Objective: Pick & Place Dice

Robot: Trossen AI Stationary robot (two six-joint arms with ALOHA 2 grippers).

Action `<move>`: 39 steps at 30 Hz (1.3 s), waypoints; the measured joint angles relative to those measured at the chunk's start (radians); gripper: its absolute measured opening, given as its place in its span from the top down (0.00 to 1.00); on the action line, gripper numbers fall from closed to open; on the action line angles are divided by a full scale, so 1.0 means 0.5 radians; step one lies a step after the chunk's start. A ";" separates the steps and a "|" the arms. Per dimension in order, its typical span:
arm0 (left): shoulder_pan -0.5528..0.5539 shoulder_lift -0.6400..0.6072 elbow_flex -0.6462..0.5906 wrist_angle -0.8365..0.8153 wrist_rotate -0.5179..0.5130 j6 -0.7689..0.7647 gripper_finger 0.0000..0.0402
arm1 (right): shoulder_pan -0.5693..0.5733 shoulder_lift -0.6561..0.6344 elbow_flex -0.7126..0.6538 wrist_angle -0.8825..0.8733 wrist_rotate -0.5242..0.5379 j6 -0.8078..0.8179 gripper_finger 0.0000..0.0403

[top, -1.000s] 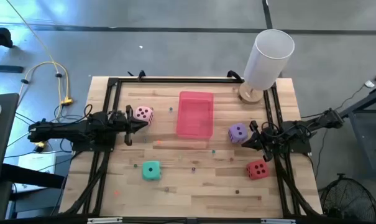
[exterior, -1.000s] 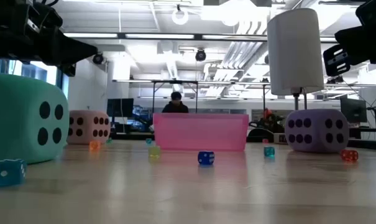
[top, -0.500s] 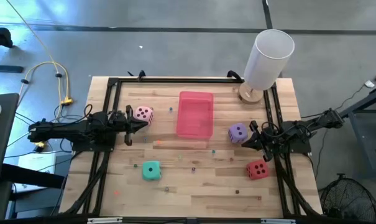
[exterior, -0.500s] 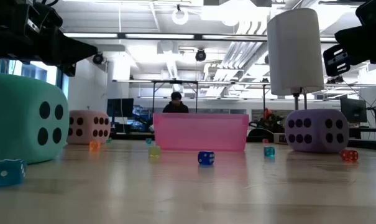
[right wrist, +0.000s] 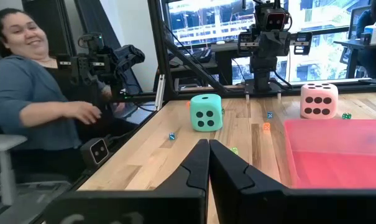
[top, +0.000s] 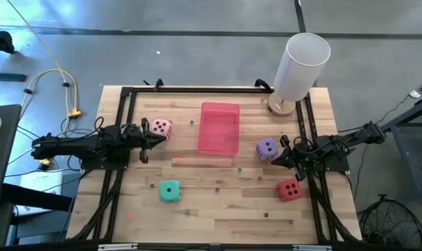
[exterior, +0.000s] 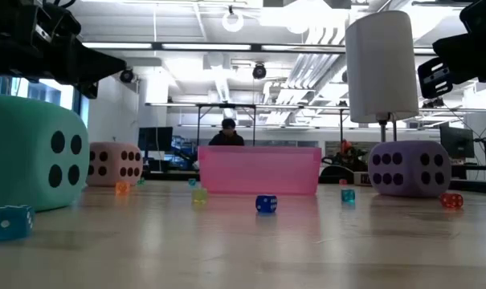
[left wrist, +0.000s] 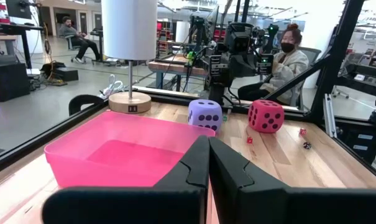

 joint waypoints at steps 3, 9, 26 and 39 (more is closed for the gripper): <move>-0.001 0.001 0.000 0.000 0.000 0.000 1.00 | 0.001 0.000 -0.001 0.000 0.000 0.000 1.00; 0.000 0.000 0.000 0.000 -0.001 0.000 1.00 | 0.000 0.000 0.000 0.000 -0.001 0.000 1.00; -0.001 0.001 0.000 -0.001 0.000 0.000 1.00 | 0.001 0.000 0.000 0.000 -0.001 0.000 1.00; 0.000 0.001 0.000 0.004 0.000 0.000 1.00 | -0.005 0.000 0.000 0.010 0.108 -0.561 1.00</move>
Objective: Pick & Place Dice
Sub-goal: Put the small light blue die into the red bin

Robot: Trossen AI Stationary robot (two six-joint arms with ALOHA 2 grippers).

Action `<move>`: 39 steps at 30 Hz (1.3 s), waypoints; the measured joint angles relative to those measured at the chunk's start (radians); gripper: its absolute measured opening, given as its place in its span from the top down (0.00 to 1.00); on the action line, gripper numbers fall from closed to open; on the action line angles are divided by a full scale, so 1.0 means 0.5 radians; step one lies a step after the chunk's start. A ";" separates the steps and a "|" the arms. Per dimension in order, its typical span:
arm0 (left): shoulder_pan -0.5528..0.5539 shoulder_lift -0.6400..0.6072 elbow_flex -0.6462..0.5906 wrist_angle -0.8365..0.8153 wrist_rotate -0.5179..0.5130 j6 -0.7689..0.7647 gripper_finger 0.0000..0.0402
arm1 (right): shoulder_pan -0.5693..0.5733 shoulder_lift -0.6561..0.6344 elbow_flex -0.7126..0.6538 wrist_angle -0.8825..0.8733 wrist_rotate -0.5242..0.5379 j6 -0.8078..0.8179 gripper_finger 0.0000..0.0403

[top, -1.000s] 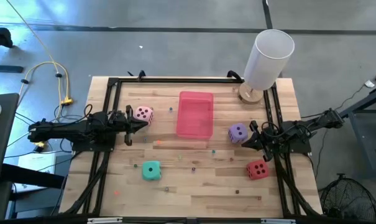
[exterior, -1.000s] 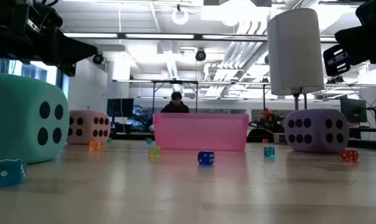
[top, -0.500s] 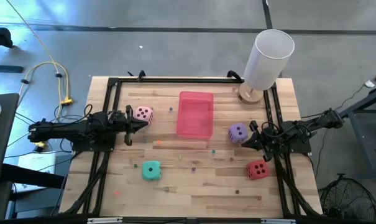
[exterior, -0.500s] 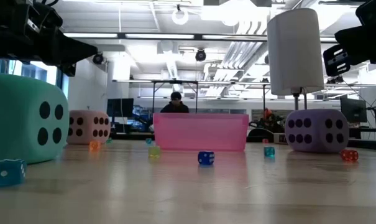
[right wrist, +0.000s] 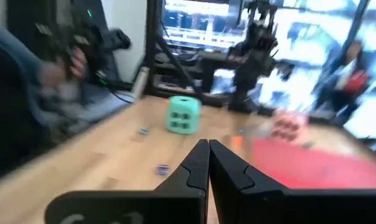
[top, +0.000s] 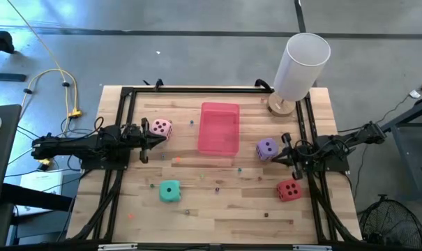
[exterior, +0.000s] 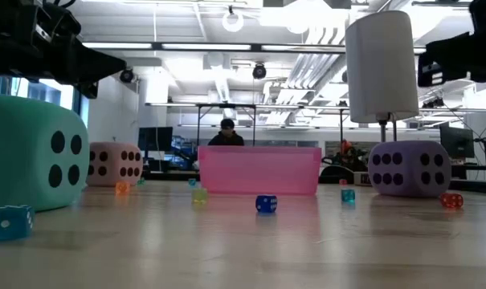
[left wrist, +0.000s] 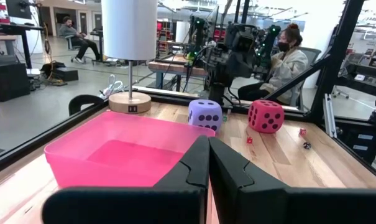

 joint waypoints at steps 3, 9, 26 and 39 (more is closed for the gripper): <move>0.000 -0.001 0.000 0.029 0.000 0.000 1.00 | 0.000 0.000 0.000 0.000 0.001 -0.127 1.00; 0.000 -0.001 0.000 0.054 0.000 -0.101 1.00 | 0.000 0.000 0.000 0.016 0.009 -0.182 1.00; 0.000 0.000 0.000 0.027 -0.085 -0.121 1.00 | 0.002 0.001 -0.001 0.441 -0.193 -0.109 1.00; 0.000 0.000 0.000 0.064 -0.117 -0.083 1.00 | 0.005 0.742 0.280 0.318 0.107 0.243 1.00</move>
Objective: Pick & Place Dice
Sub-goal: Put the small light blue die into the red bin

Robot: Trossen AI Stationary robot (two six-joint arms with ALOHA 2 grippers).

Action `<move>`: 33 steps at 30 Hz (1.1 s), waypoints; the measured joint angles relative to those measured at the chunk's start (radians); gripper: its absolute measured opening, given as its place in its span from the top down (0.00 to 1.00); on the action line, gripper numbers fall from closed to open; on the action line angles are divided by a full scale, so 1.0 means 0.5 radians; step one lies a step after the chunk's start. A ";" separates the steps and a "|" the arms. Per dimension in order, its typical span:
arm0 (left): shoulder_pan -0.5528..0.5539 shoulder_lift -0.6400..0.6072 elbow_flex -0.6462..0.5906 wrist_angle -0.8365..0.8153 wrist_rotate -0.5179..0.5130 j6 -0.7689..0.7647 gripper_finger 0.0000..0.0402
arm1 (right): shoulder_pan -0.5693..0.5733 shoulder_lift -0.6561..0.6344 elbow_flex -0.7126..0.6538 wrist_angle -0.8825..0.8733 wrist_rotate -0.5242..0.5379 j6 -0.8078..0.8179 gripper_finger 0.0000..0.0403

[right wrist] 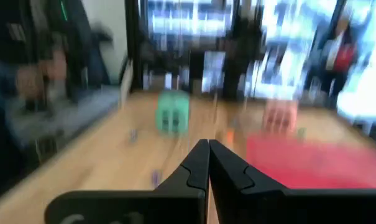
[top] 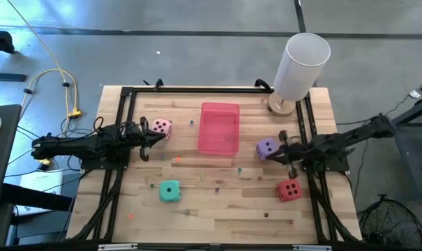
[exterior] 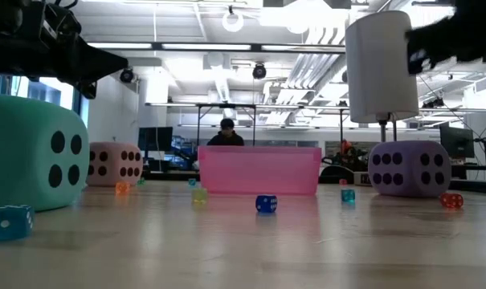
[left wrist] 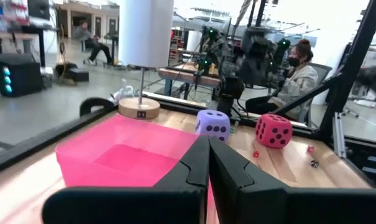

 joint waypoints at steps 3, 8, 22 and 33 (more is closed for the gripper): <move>0.000 0.000 0.000 0.034 -0.001 0.153 1.00 | 0.029 0.367 0.118 0.036 0.047 0.057 1.00; 0.000 0.000 0.000 0.046 -0.005 0.294 1.00 | 0.047 0.876 0.323 -0.004 0.235 0.297 1.00; 0.001 0.000 0.000 0.049 -0.065 0.394 1.00 | 0.149 1.852 1.145 -0.990 0.322 0.856 0.71; 0.002 0.000 0.000 0.127 -0.047 0.358 1.00 | 0.131 2.253 1.161 -0.877 0.317 1.143 0.47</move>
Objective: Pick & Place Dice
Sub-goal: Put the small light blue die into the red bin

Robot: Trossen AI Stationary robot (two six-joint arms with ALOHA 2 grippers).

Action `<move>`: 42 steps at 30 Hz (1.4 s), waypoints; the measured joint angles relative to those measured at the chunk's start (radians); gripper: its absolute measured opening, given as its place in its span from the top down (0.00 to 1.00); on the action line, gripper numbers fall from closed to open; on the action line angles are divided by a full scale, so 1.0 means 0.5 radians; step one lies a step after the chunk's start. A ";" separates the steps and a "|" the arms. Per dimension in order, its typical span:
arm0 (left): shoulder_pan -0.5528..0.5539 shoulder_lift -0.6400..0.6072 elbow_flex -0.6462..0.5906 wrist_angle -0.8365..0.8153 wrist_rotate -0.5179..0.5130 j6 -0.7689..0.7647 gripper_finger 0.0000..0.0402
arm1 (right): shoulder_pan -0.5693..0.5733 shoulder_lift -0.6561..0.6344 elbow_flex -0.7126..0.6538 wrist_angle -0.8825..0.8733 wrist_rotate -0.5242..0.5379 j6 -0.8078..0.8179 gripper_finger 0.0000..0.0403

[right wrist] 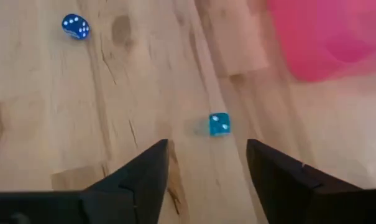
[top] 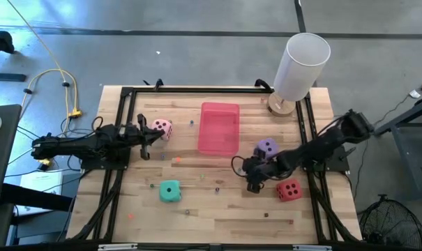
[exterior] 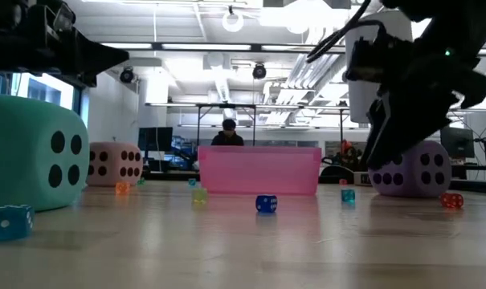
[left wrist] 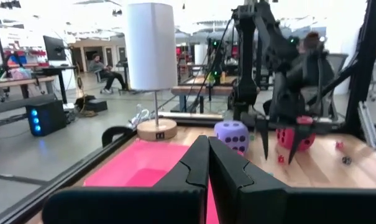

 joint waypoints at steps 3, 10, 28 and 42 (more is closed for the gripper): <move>0.000 0.000 0.000 0.026 0.046 -0.052 1.00 | 0.000 0.100 0.000 0.075 -0.018 -0.042 0.45; -0.004 0.000 0.000 0.025 0.173 -0.221 1.00 | -0.032 0.267 0.002 0.197 -0.031 -0.094 0.47; -0.004 0.000 0.000 0.030 0.304 -0.226 1.00 | -0.206 0.287 0.001 0.257 0.003 -0.258 0.48; -0.004 0.000 0.000 0.030 0.301 -0.225 1.00 | -0.263 0.287 0.001 0.220 -0.137 -0.280 0.56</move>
